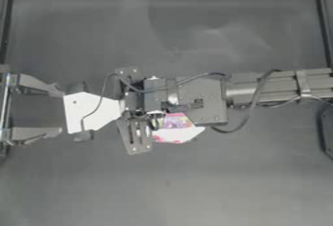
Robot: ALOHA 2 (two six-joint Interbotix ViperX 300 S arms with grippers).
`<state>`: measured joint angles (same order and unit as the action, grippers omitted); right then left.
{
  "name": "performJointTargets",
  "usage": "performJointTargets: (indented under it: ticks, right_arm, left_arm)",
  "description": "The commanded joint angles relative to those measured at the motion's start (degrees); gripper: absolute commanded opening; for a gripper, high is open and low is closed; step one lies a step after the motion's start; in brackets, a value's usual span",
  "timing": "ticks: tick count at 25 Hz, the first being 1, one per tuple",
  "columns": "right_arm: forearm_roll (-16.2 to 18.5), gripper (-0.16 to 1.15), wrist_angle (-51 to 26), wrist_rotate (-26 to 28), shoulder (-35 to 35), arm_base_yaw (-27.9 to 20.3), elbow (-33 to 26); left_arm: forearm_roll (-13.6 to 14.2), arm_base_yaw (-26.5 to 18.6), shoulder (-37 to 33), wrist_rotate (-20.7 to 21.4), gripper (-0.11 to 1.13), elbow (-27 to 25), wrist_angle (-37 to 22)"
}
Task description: Put candy in bag
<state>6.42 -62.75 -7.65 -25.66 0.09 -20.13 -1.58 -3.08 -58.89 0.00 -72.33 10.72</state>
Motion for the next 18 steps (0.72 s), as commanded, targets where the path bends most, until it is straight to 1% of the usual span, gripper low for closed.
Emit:
performJointTargets:
  ticks: [1,5,7,12,15,18]
  right_arm:
    - [-0.18,0.60,-0.26,0.09,1.41,0.09,-1.49]
    - [-0.26,0.51,-0.35,0.00,1.49,0.09,-1.49]
    - [0.09,0.45,-0.44,0.09,1.49,0.09,-1.58]
    - [0.97,0.21,-1.14,0.09,1.76,0.09,-1.58]
    - [0.97,0.09,-0.79,-0.18,2.29,0.09,-1.49]
    - [0.97,0.06,-0.62,-0.70,2.64,0.00,-1.32]
  left_arm:
    - [-0.09,0.00,0.35,0.00,0.99,0.53,0.26]
    - [-0.09,0.00,0.35,0.00,0.99,0.44,0.26]
    - [-0.09,0.00,0.35,0.00,0.99,0.35,0.26]
    - [-0.09,0.00,0.35,-0.09,0.99,0.09,0.26]
    - [-0.26,0.00,0.44,-0.09,0.99,-0.18,-0.35]
    - [-0.26,0.00,0.70,-0.09,0.99,-0.26,-1.49]
